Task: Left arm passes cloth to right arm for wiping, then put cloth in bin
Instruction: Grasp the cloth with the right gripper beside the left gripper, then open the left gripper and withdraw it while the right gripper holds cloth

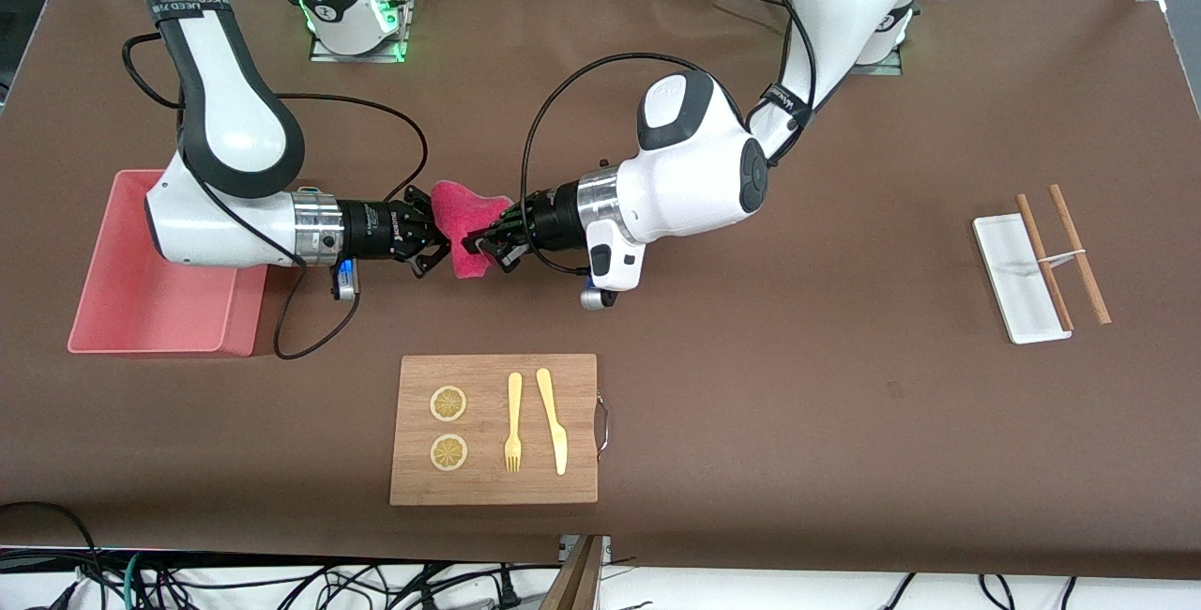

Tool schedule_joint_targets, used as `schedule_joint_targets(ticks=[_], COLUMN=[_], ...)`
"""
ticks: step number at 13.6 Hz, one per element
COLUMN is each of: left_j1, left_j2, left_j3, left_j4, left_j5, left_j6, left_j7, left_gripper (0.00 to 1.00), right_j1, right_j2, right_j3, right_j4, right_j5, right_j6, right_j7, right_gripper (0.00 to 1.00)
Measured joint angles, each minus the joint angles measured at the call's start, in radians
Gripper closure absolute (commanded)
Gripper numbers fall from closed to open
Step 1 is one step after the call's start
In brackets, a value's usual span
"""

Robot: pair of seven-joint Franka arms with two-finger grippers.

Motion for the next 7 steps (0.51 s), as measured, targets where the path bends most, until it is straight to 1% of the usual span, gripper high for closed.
schedule_joint_targets(ticks=[1,2,3,7], left_j1=[0.000,0.000,0.000,0.005], left_j2=[0.000,0.000,0.001,0.001], left_j3=[0.000,0.000,0.000,0.000], left_j4=[0.000,0.000,0.000,0.007], left_j5=[0.000,0.000,0.000,0.000], left_j6=[0.000,0.000,0.000,0.003], left_j7=[0.000,0.000,0.000,-0.001], left_gripper=[0.62,0.07,0.00,0.00], right_j1=[-0.003,-0.009,-0.017,-0.068], right_j2=[-0.002,-0.004,-0.008,-0.012], right_j3=[-0.007,-0.014,-0.020,-0.028], right_j4=[0.004,0.009,0.019,0.099], right_j5=[-0.001,-0.007,-0.020,-0.115], right_j6=[-0.002,-0.010,-0.029,-0.150], right_j7=[-0.024,-0.052,-0.073,-0.121], right_gripper=[1.00,1.00,1.00,1.00])
